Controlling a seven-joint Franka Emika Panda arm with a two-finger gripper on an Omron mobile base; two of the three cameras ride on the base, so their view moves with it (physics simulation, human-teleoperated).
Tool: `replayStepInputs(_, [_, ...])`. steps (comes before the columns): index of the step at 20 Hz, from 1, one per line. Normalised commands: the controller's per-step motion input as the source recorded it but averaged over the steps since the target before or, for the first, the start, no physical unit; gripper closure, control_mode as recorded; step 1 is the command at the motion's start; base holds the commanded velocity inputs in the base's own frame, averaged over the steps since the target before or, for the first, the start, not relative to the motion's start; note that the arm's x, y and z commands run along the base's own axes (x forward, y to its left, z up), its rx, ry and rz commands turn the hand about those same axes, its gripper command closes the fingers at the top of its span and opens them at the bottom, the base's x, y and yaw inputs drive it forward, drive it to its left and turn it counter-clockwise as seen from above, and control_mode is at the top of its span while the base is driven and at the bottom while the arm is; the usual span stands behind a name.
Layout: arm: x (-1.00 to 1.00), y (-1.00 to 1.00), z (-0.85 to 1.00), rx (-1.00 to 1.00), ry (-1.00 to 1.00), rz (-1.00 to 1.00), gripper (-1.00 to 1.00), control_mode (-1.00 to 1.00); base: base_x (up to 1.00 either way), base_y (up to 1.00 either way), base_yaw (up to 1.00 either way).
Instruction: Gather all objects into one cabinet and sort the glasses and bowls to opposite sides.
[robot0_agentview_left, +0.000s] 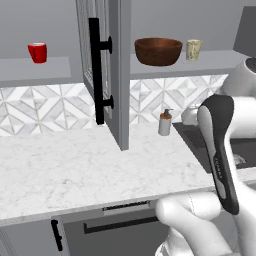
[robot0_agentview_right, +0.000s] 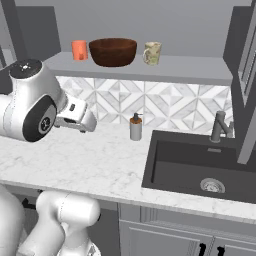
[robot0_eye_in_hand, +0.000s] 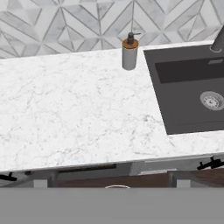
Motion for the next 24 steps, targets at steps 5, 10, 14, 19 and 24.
replayStepInputs(5, [-0.35,0.1,0.76,0.0,0.0,0.0,-1.0,-1.0,0.0,0.0,0.0])
replayStepInputs(10, [-0.37,0.01,0.39,0.0,0.0,0.0,-1.0,-1.0,0.0,0.0,0.0])
replayStepInputs(14, [-0.4,0.01,0.0,-0.02,0.0,0.0,-1.0,-1.0,0.0,0.0,0.0])
replayStepInputs(19, [-0.34,0.03,0.0,-0.04,0.0,0.0,-1.0,-1.0,0.0,0.0,0.0])
replayStepInputs(24, [-0.19,0.02,-0.21,-0.02,0.0,0.0,-1.0,-1.0,0.0,0.0,0.0])
